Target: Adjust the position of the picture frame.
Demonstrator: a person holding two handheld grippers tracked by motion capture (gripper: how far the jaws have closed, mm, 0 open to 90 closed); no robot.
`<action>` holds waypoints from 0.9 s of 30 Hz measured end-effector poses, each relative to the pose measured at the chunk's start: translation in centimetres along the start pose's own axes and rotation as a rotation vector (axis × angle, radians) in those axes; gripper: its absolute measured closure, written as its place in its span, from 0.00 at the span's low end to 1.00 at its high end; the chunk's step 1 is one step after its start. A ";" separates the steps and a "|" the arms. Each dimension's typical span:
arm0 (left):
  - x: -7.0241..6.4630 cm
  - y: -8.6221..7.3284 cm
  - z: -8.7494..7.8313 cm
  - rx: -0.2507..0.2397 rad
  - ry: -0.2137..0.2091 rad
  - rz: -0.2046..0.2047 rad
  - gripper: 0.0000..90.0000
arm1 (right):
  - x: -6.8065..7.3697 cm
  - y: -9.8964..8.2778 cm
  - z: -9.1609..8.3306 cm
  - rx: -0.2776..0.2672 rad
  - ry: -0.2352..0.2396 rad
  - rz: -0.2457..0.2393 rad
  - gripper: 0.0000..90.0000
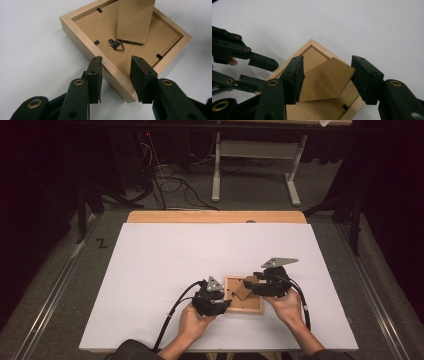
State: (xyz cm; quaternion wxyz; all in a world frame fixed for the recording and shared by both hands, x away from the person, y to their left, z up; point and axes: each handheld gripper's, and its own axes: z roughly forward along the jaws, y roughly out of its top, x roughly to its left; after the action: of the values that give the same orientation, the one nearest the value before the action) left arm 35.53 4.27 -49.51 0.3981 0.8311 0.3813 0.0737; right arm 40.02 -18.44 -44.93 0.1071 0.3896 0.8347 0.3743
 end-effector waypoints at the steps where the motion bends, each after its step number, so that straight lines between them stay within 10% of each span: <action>1: 0.0 0.0 0.0 -0.001 -0.001 0.002 0.68 | 0.0 -0.1 0.0 0.002 -0.012 -0.012 0.49; 10: 0.0 0.1 0.0 -0.003 -0.008 0.033 0.61 | 0.0 -1.9 -1.4 -0.016 -0.135 -0.058 0.52; 27: -0.2 0.1 -0.5 -0.004 -0.016 0.042 0.56 | -1.5 -4.0 -1.9 -0.011 -0.160 -0.009 0.54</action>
State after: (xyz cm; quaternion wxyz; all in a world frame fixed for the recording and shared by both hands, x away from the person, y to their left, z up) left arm 35.24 4.35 -49.06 0.4010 0.8388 0.3603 0.0760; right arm 37.82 -22.21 -46.58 0.1771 0.4139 0.8231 0.3460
